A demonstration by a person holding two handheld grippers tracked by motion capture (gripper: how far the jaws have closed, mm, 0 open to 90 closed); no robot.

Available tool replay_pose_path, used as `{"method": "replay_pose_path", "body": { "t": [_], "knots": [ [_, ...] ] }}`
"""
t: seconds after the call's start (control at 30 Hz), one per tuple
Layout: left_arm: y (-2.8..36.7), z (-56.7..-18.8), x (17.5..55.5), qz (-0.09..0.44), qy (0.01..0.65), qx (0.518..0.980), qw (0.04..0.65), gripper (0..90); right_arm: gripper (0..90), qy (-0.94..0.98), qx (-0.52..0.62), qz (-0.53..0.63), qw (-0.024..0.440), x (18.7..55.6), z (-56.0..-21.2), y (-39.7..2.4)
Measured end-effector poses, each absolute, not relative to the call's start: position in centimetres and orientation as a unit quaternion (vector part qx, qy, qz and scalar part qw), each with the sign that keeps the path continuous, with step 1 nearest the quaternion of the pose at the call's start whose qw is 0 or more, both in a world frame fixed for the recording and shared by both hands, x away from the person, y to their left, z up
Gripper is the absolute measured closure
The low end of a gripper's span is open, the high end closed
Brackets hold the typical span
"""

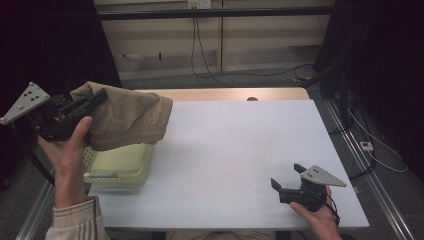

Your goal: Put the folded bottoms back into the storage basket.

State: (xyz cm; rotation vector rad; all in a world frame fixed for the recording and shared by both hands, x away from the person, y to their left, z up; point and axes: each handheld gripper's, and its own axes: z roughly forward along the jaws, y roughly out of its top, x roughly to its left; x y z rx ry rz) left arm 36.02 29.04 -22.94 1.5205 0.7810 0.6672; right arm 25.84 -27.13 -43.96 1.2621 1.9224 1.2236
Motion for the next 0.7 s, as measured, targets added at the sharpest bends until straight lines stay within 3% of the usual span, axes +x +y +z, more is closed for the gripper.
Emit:
{"method": "replay_pose_path", "body": {
  "t": [0.7],
  "knots": [
    [31.8,-23.7,35.4,0.297,0.365,0.664,0.581,86.8,6.0,0.713,0.466,0.452,0.265,25.9,-44.0,-27.1]
  ]
}}
